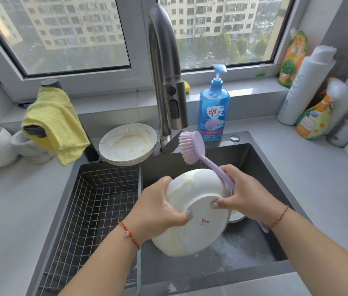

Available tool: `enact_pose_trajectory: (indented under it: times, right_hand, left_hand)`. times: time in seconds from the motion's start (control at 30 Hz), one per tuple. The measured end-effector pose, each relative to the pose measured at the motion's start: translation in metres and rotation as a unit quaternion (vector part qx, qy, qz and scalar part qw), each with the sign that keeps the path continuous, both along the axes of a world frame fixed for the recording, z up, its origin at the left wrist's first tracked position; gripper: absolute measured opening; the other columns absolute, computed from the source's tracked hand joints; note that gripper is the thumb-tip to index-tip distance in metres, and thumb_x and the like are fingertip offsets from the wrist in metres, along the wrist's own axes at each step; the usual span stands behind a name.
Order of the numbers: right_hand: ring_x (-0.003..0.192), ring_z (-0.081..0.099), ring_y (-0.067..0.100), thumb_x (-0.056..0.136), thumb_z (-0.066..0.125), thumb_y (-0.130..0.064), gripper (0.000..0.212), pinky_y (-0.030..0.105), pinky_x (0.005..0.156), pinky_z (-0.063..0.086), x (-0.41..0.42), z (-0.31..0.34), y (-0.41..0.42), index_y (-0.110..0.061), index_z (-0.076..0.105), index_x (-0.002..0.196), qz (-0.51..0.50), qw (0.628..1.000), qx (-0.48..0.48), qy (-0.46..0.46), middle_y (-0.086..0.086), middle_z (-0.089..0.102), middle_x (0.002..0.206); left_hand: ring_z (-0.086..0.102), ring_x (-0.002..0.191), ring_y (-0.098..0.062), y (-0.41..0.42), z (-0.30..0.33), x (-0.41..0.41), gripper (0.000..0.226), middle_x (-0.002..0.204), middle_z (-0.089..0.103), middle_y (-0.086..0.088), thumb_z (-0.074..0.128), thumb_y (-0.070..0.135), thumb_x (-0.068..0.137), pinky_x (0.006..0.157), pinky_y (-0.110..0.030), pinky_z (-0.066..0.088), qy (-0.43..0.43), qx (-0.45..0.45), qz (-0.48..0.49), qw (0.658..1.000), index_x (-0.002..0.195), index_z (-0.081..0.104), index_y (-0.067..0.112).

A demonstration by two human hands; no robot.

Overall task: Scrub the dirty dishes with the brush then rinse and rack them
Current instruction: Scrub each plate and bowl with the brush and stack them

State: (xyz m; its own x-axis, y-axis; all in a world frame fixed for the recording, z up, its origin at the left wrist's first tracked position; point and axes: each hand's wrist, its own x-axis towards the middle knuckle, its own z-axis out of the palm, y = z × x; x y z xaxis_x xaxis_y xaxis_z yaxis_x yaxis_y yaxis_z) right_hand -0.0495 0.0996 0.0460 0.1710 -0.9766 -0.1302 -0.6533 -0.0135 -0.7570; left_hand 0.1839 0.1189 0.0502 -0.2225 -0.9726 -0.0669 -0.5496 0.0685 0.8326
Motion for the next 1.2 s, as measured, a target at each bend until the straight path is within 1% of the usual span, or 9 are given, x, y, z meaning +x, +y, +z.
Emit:
enact_pose_trajectory:
  times: [0.13,0.27,0.43,0.57,0.7,0.83,0.97,1.1,1.2]
  right_hand:
    - [0.094,0.057,0.011,0.064,0.086,-0.031,0.069,0.036,0.086,0.052,0.005,-0.003,0.006,-0.035,0.05,0.123,-0.002,0.998,-0.059,0.027,-0.02,0.06,0.102]
    - [0.09,0.055,0.004,0.088,0.066,-0.028,0.049,0.025,0.08,0.048,-0.003,-0.006,0.006,-0.032,0.05,0.135,-0.074,0.993,-0.087,0.033,-0.021,0.059,0.116]
    - [0.046,0.041,0.007,0.099,0.045,-0.024,0.028,0.024,0.044,0.039,-0.003,-0.017,0.023,-0.037,0.063,0.117,-0.148,0.987,0.044,-0.05,0.003,0.066,0.077]
    - [0.047,0.03,0.007,0.099,0.047,-0.022,0.042,0.02,0.046,0.03,0.022,0.009,0.046,-0.053,0.051,0.126,-0.072,0.993,0.003,-0.095,-0.013,0.044,0.053]
    - [0.05,0.038,0.01,0.099,0.042,-0.029,0.054,0.016,0.052,0.035,0.047,0.034,0.074,-0.076,0.026,0.119,0.099,0.993,-0.032,0.064,-0.009,0.048,0.061]
    - [0.05,0.049,0.012,0.099,0.042,-0.027,0.049,0.021,0.052,0.041,0.03,0.023,0.051,-0.07,0.035,0.12,-0.028,0.999,-0.016,0.028,-0.003,0.058,0.06]
    - [0.043,0.027,0.009,0.1,0.037,-0.02,0.041,0.022,0.042,0.027,0.008,0.008,0.033,-0.055,0.056,0.114,-0.125,0.987,0.095,-0.034,-0.014,0.034,0.037]
    - [0.042,0.029,0.006,0.1,0.041,-0.024,0.048,0.02,0.043,0.028,0.024,0.031,0.045,-0.07,0.047,0.11,-0.057,0.997,0.01,-0.055,-0.011,0.039,0.048]
    - [0.047,0.036,0.011,0.099,0.039,-0.029,0.054,0.02,0.047,0.032,0.041,0.047,0.061,-0.078,0.027,0.117,0.054,0.996,-0.034,0.059,-0.001,0.046,0.058]
  left_hand:
    - [0.053,0.061,0.009,0.008,-0.003,-0.009,0.044,0.065,0.055,0.023,0.086,0.018,0.063,0.055,-0.008,0.038,-0.029,-0.046,0.01,0.998,0.072,0.046,0.034]
    - [0.049,0.058,-0.004,0.007,-0.011,-0.01,0.039,0.071,0.058,0.002,0.086,0.019,0.063,0.052,-0.017,0.04,-0.022,-0.053,0.099,0.993,0.076,0.05,0.014]
    - [0.062,0.073,-0.024,0.006,-0.018,-0.002,0.039,0.078,0.063,-0.006,0.085,0.02,0.064,0.057,-0.028,0.046,-0.038,-0.057,0.163,0.984,0.082,0.053,0.009]
    - [0.062,0.072,-0.023,0.005,-0.021,-0.003,0.036,0.077,0.064,-0.004,0.084,0.017,0.064,0.055,-0.026,0.046,-0.061,-0.048,0.174,0.982,0.084,0.055,0.009]
    - [0.061,0.078,-0.016,-0.001,-0.019,-0.006,0.044,0.09,0.057,0.008,0.081,0.016,0.069,0.058,-0.01,0.042,-0.113,-0.086,0.136,0.98,0.107,0.059,0.013]
    - [0.059,0.066,-0.009,0.006,-0.018,0.002,0.033,0.075,0.062,0.006,0.086,0.017,0.063,0.053,-0.013,0.043,-0.043,-0.048,0.189,0.98,0.08,0.057,0.019]
    - [0.062,0.071,-0.006,0.01,-0.012,0.004,0.035,0.078,0.064,0.006,0.087,0.015,0.063,0.056,-0.012,0.048,0.001,-0.062,0.181,0.981,0.079,0.057,0.022]
    - [0.059,0.066,-0.007,0.006,-0.012,0.002,0.034,0.074,0.062,0.005,0.086,0.016,0.063,0.054,-0.014,0.045,-0.016,-0.06,0.176,0.982,0.077,0.055,0.02]
    - [0.064,0.075,-0.015,0.003,-0.016,-0.002,0.035,0.079,0.067,0.008,0.082,0.013,0.062,0.066,-0.028,0.052,0.003,-0.034,0.186,0.982,0.082,0.059,0.028]
